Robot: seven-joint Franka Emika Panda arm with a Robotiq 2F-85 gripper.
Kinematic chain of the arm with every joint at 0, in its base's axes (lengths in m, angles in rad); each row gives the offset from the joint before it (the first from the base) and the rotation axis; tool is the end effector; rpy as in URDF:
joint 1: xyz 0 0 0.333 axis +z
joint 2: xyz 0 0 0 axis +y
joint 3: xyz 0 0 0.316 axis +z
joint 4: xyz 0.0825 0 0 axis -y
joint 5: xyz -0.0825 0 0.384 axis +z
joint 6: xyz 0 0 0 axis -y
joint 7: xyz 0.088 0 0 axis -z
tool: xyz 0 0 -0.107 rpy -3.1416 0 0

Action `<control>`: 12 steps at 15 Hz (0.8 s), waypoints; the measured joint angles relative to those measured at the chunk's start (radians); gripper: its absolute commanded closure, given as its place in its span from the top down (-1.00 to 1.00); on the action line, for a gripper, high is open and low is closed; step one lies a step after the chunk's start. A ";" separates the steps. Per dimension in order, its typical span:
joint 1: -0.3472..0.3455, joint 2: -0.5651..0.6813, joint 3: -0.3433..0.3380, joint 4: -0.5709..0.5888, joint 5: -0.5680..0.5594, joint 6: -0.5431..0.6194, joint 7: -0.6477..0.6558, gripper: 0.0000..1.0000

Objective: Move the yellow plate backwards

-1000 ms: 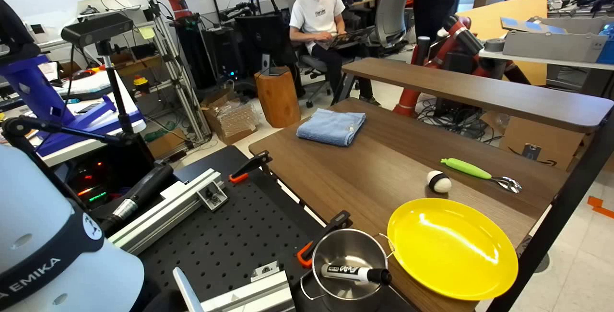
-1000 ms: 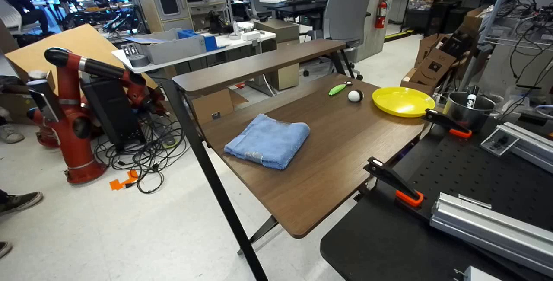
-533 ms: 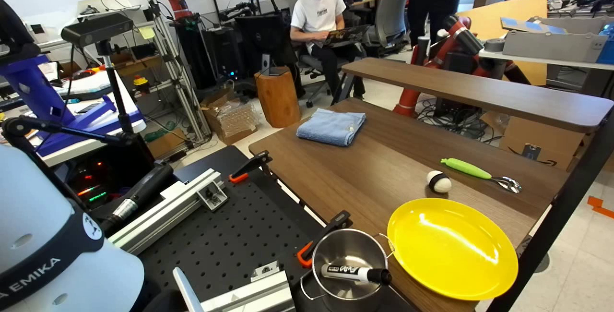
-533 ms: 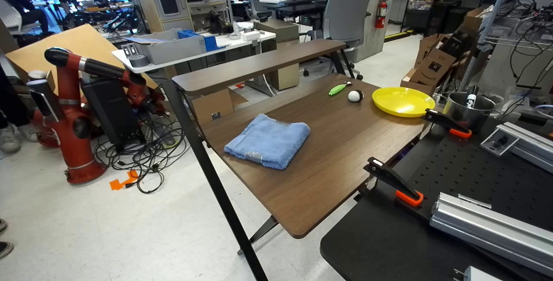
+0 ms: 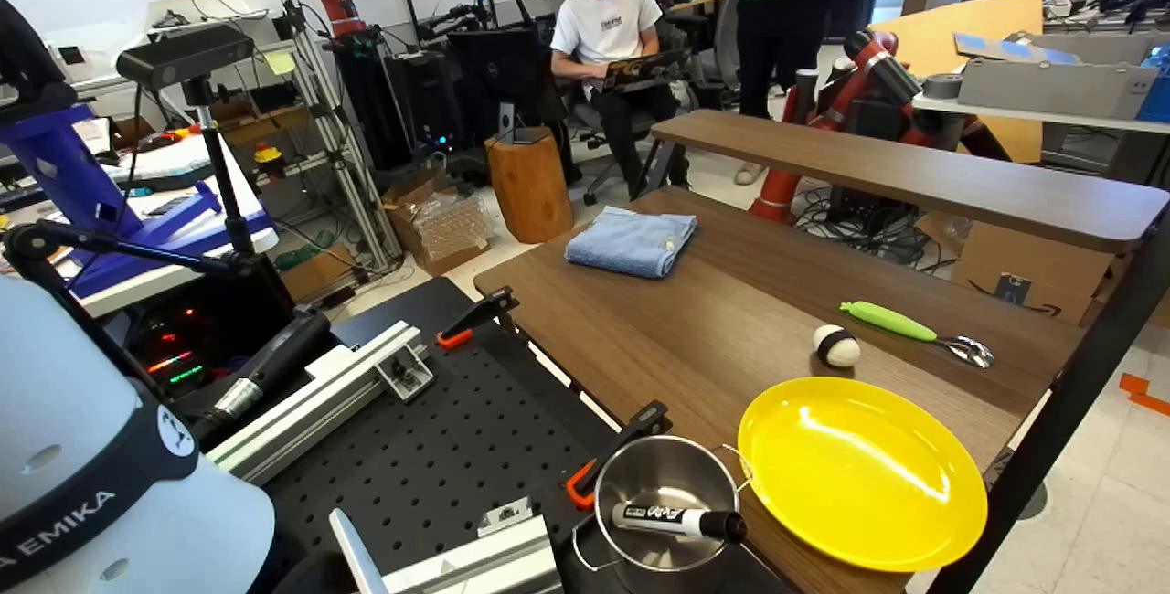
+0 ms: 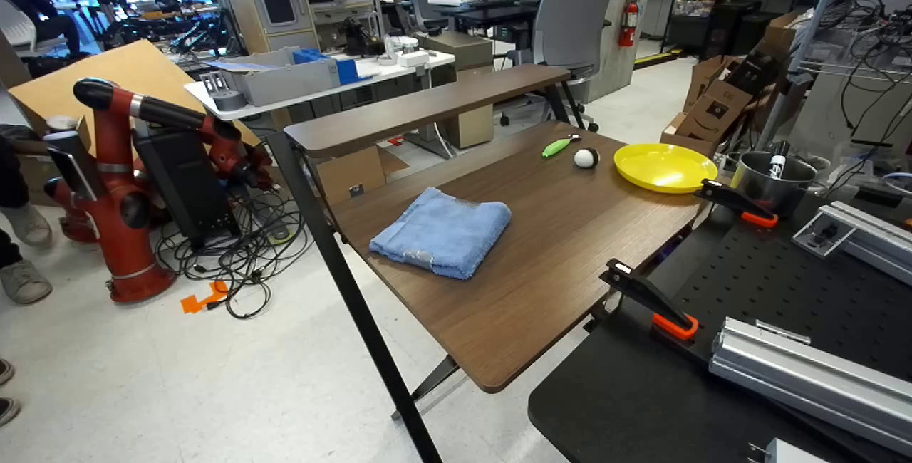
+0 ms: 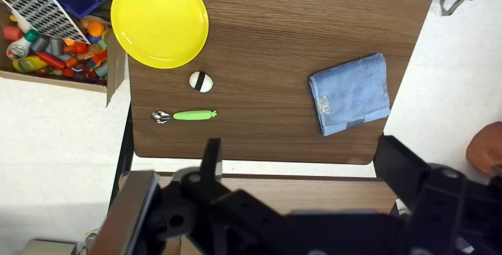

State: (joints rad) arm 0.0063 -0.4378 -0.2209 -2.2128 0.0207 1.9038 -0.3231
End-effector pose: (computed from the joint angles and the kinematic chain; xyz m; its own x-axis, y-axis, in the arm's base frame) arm 0.4247 -0.1034 0.5574 0.9828 0.1109 0.1477 0.1222 -0.9901 -0.0697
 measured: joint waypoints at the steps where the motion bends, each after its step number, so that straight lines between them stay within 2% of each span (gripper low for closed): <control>1: 0.000 0.000 0.000 0.000 0.000 0.000 0.000 1.00; 8: -0.001 0.003 0.005 -0.001 0.000 0.001 0.002 1.00; 12: -0.034 0.023 -0.007 -0.001 -0.001 0.008 -0.003 1.00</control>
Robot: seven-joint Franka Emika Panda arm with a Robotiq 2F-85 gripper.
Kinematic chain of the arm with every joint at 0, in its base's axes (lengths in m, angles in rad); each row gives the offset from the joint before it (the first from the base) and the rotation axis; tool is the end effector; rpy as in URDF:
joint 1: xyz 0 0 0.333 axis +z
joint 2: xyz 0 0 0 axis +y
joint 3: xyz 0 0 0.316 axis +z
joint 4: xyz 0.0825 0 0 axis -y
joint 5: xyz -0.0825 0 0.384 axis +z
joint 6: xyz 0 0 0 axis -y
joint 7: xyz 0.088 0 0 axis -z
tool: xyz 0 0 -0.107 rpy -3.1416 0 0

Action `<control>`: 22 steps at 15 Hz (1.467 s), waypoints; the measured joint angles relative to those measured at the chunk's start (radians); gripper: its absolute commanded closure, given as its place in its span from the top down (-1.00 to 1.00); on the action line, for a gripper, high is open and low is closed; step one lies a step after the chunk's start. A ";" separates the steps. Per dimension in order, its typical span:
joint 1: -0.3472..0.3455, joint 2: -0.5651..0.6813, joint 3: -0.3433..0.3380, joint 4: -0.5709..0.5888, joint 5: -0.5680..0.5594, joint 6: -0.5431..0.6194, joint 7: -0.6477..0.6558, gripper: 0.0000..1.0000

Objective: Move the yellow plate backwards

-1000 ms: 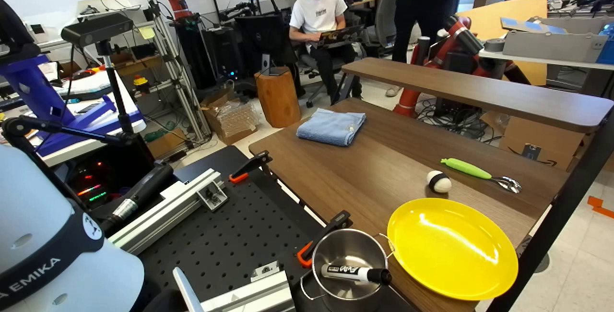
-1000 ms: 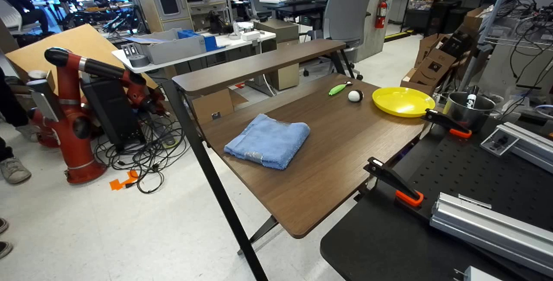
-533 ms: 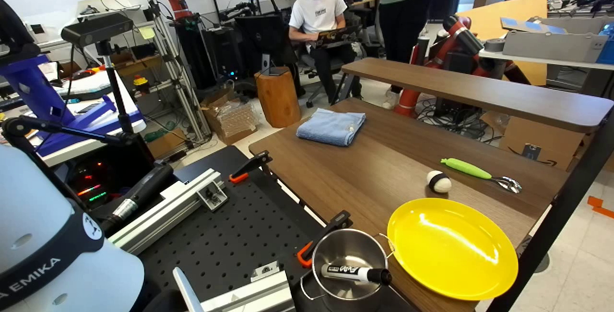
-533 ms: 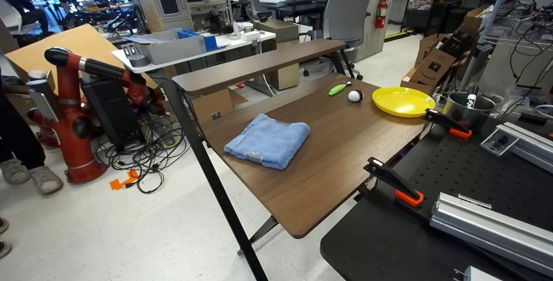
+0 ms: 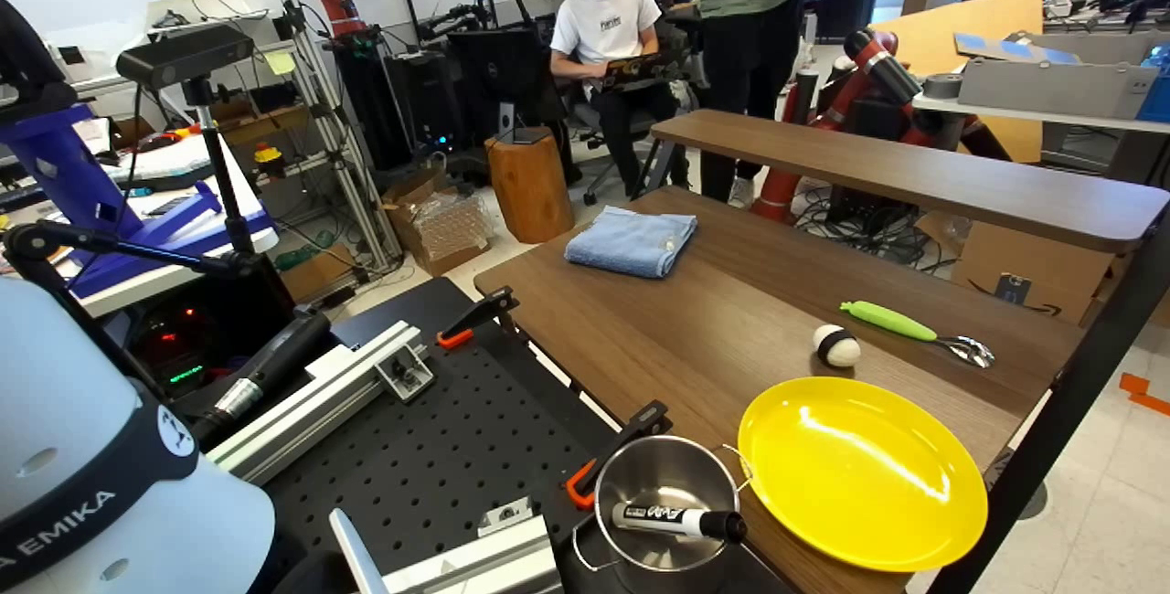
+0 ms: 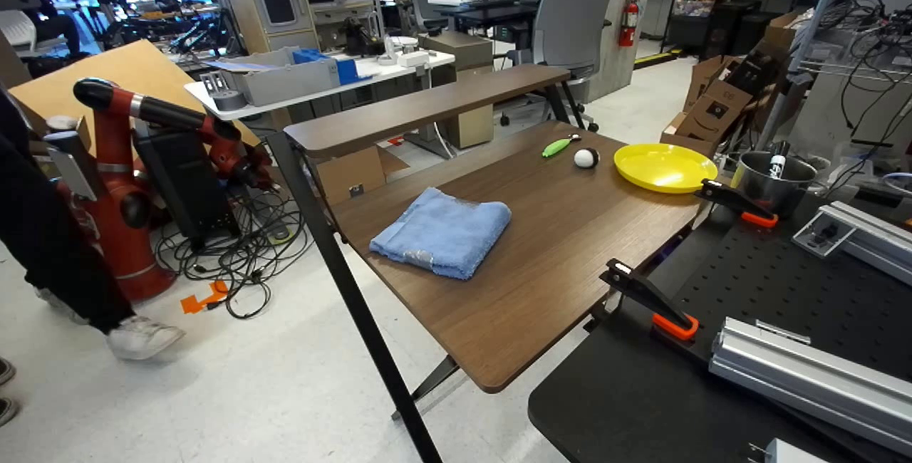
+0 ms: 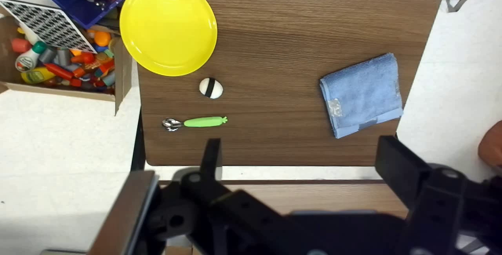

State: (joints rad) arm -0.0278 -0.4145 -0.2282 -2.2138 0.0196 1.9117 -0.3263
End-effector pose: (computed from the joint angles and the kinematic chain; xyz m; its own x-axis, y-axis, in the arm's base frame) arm 0.4258 -0.1217 0.5474 0.9886 0.0732 0.1315 0.0832 -0.9940 -0.0717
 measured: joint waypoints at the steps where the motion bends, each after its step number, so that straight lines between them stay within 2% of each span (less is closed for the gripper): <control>1: -0.013 0.012 -0.009 0.000 0.000 0.004 -0.009 1.00; 7: -0.064 0.152 -0.070 0.024 0.007 0.089 -0.087 1.00; 14: -0.102 0.364 -0.078 0.065 0.082 0.275 -0.140 1.00; 22: -0.193 0.544 -0.070 0.138 0.146 0.307 -0.322 1.00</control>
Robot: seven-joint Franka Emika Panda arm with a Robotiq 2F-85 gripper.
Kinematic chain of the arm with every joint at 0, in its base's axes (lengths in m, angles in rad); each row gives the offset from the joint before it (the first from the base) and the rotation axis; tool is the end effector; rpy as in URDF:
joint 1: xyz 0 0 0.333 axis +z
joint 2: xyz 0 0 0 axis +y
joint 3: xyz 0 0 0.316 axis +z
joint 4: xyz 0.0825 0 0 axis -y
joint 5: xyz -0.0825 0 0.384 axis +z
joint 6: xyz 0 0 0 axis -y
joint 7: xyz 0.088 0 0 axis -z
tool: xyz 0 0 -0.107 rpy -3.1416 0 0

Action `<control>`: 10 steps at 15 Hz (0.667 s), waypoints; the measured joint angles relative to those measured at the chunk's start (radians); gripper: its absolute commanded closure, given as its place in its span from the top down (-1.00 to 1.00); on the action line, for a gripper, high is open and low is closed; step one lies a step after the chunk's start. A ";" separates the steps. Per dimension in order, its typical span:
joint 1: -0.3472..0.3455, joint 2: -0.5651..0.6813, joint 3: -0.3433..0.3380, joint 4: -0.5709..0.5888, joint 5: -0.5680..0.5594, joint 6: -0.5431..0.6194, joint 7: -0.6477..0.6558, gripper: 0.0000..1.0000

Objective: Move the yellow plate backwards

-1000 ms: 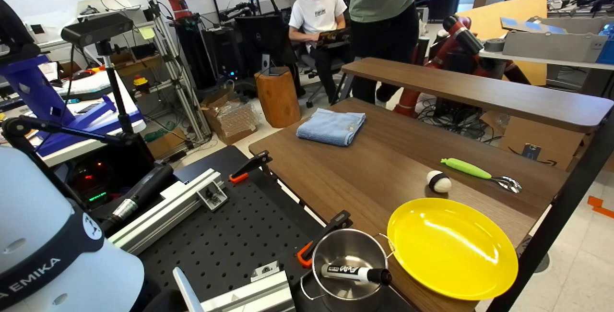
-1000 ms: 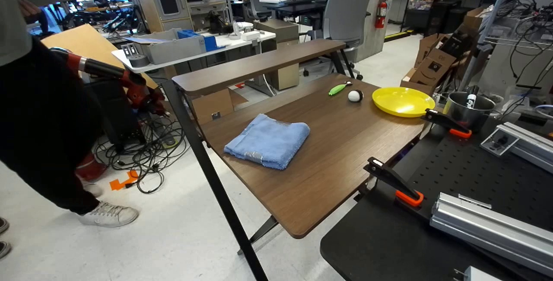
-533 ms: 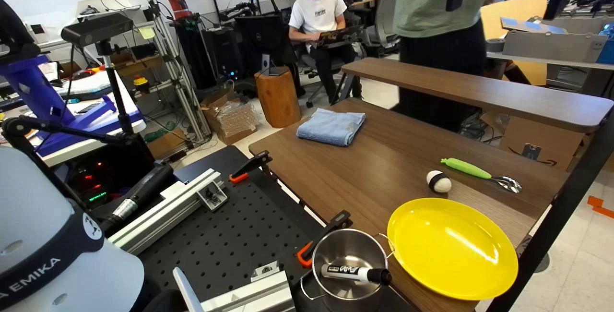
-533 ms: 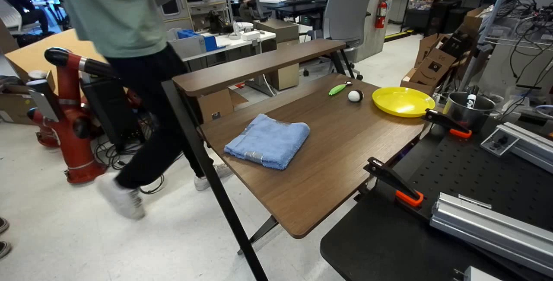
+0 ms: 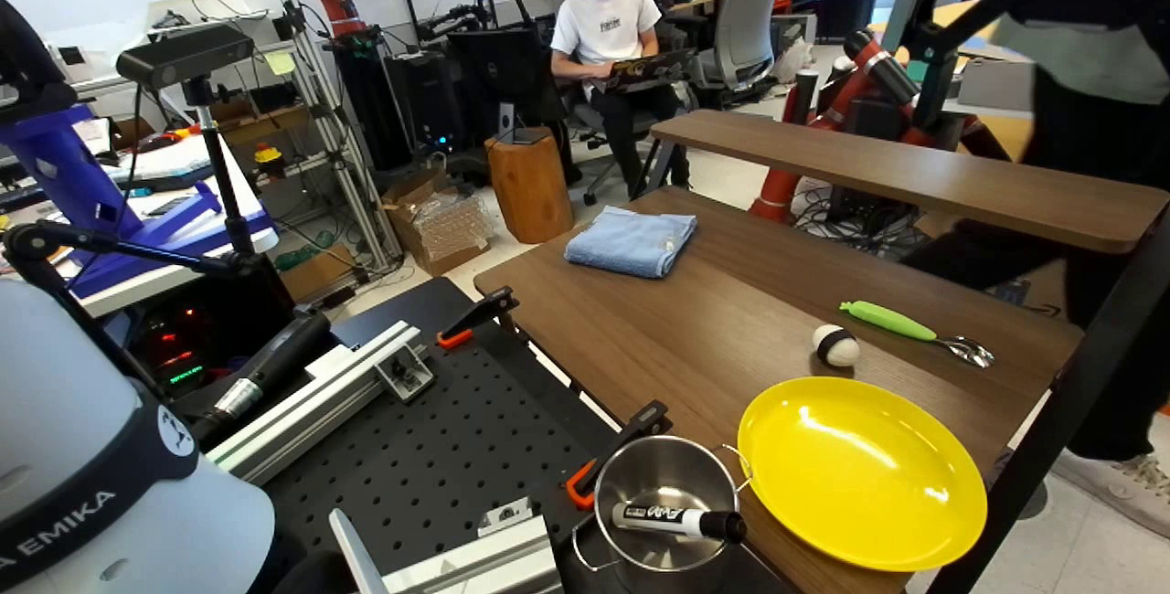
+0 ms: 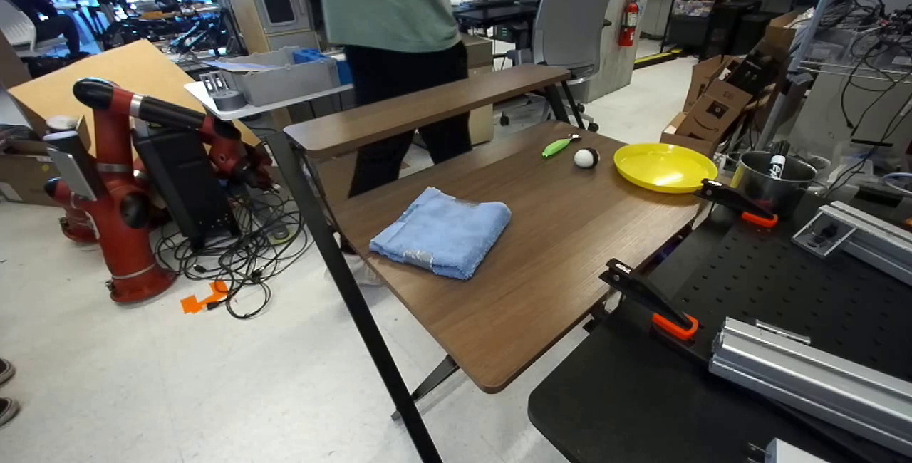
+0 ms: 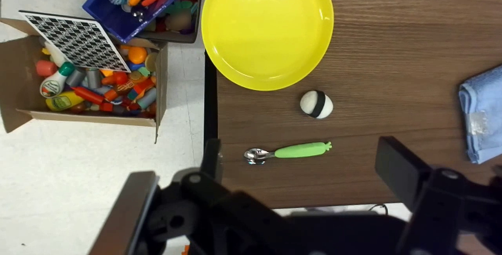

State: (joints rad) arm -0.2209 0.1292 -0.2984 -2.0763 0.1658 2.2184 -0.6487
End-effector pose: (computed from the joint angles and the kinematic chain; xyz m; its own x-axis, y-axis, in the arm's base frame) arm 0.4989 -0.2758 0.3720 0.9970 0.0308 0.0704 0.0356 -0.9971 -0.0671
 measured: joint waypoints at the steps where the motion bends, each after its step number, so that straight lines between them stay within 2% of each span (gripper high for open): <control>1: -0.009 0.021 0.003 0.009 0.000 0.004 -0.017 1.00; 10: -0.099 0.226 0.067 0.080 0.004 0.125 -0.077 1.00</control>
State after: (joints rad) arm -0.3202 0.3552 -0.2311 -1.9960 0.1699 2.3436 -0.7258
